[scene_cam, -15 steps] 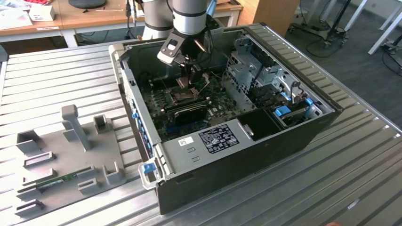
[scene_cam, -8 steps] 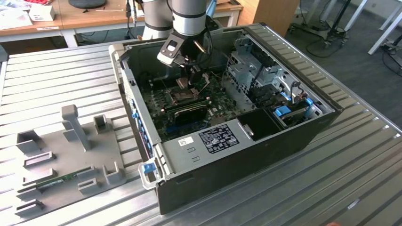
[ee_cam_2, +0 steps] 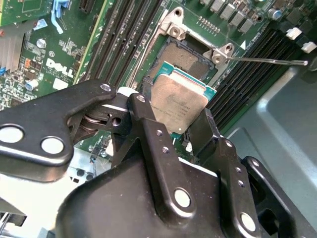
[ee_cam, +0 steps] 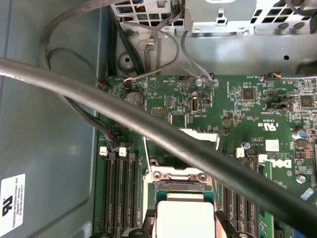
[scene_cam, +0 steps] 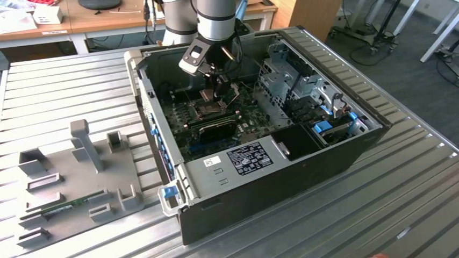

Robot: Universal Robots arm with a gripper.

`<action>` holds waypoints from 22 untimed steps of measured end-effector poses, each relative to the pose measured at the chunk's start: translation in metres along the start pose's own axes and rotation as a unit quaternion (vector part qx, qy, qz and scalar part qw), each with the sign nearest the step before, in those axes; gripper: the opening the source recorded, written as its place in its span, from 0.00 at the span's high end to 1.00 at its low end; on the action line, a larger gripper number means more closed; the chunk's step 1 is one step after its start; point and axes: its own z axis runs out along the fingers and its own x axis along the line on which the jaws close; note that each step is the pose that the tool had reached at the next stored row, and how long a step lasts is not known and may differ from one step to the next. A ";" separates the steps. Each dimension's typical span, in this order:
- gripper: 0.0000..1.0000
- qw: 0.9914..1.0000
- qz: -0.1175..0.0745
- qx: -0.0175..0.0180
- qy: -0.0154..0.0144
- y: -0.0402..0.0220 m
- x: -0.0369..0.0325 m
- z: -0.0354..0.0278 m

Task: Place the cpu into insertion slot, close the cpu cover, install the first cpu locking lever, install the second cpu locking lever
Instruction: 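Place the cpu into insertion slot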

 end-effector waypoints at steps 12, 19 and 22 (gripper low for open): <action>0.46 1.000 0.000 0.001 0.000 0.0000 0.0000 0.0014; 0.46 1.000 0.000 0.000 0.000 -0.0001 0.0000 0.0020; 0.46 1.000 0.000 0.000 0.000 -0.0001 0.0000 0.0020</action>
